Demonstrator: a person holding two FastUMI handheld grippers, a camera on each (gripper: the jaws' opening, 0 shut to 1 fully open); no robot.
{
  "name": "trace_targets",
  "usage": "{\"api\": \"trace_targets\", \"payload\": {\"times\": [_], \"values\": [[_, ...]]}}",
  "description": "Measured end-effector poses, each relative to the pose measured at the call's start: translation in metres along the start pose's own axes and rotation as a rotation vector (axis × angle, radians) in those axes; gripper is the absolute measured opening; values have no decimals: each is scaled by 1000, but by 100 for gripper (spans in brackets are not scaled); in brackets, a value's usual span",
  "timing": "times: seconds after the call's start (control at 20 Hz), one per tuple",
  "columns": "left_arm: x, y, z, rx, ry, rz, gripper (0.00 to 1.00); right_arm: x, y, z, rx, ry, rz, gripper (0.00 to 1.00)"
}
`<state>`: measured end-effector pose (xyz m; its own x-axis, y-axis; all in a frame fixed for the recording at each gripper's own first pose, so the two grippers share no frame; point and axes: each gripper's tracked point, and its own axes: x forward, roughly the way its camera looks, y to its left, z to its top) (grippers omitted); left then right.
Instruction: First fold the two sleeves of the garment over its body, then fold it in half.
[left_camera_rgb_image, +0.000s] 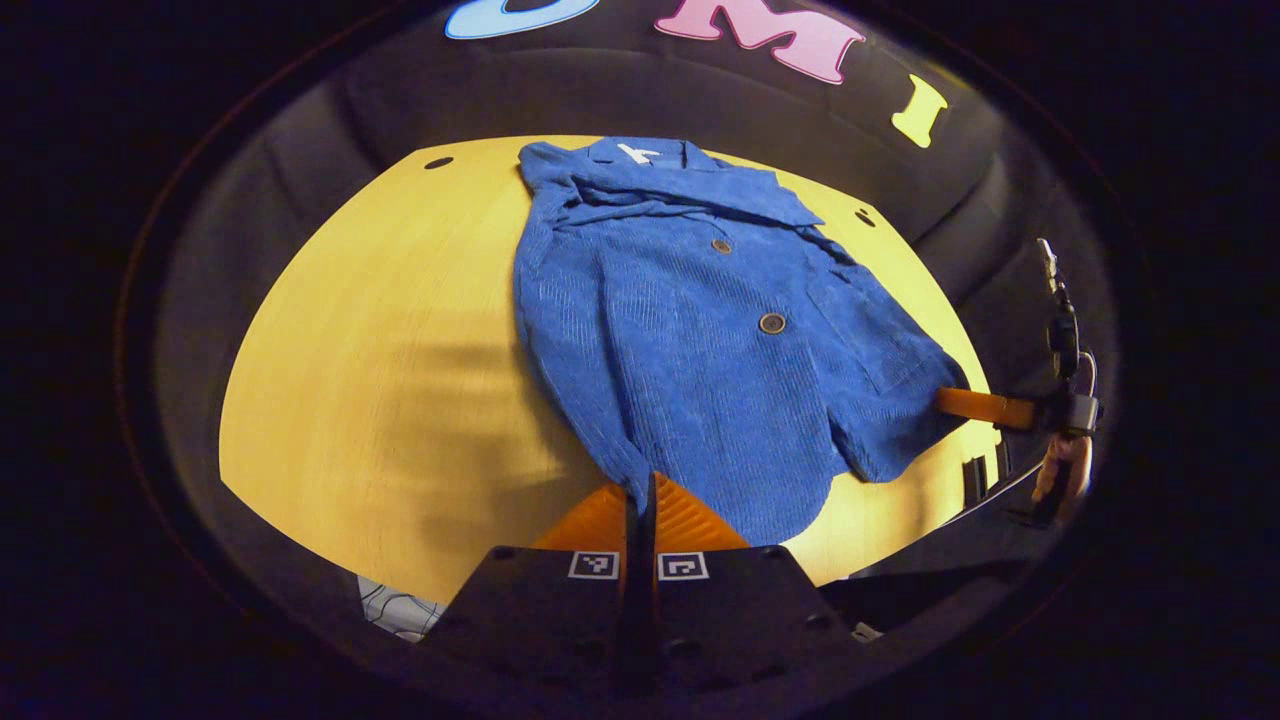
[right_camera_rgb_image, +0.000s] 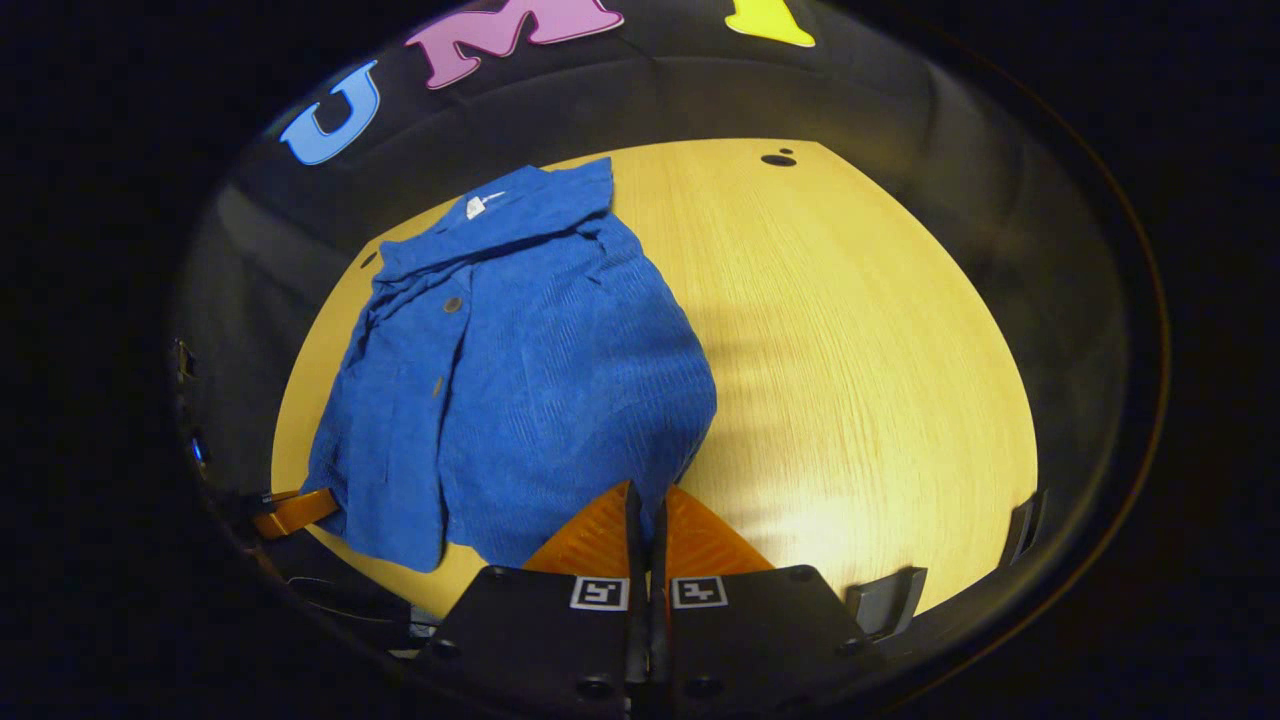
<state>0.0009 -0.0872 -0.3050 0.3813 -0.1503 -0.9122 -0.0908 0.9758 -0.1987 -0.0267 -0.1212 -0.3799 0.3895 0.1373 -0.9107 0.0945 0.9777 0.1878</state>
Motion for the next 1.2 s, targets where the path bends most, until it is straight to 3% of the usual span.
{"api": "trace_targets", "payload": {"times": [0.25,0.6,0.95,1.2], "values": [[-26,-1,45,-42,-71,-21,0,-23,47,52,-36,-61,89,2],[-42,9,153,-76,-215,-33,0,-29,98,163,-25,-182,209,1],[-27,29,272,-96,-344,-20,0,3,118,268,-35,-279,237,1],[2,50,348,-40,-419,25,0,38,135,344,-76,-359,241,1]]}}
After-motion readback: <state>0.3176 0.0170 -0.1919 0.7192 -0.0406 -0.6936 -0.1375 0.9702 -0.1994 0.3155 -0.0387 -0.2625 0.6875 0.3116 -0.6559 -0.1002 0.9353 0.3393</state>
